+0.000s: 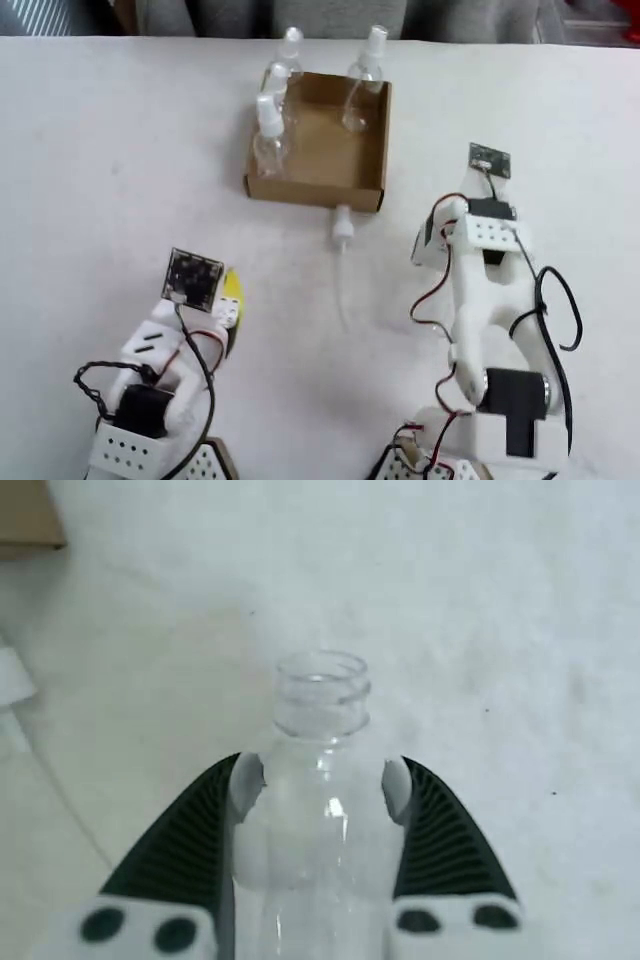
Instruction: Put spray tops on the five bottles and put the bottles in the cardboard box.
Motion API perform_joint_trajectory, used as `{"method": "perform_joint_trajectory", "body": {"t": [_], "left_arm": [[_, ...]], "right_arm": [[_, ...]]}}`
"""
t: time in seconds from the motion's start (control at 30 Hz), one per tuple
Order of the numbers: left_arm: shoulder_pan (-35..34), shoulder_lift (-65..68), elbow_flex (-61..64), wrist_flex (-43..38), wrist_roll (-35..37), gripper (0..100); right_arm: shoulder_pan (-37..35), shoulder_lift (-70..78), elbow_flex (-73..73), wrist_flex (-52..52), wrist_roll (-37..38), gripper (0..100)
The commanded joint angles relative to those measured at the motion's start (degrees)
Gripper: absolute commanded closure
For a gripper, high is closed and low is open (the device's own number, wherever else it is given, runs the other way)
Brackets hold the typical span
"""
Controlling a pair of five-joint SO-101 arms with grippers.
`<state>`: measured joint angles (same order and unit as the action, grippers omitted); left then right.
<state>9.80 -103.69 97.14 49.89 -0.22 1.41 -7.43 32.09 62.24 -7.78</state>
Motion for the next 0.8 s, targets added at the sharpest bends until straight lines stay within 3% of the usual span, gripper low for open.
{"method": "perform_joint_trajectory", "body": {"t": [0.0, 0.43, 0.77], "left_arm": [[0.04, 0.22, -0.09, 0.09, -0.35, 94], [0.04, 0.22, -0.09, 1.67, -0.35, 94], [0.04, 0.22, -0.09, 3.34, -0.35, 94]], "right_arm": [[-1.89, -7.52, 1.93, 0.31, 2.55, 98.2], [-10.77, -36.79, 23.65, -17.89, 5.71, 98.1], [-17.89, -45.49, 40.44, -50.59, 5.71, 98.1]]}}
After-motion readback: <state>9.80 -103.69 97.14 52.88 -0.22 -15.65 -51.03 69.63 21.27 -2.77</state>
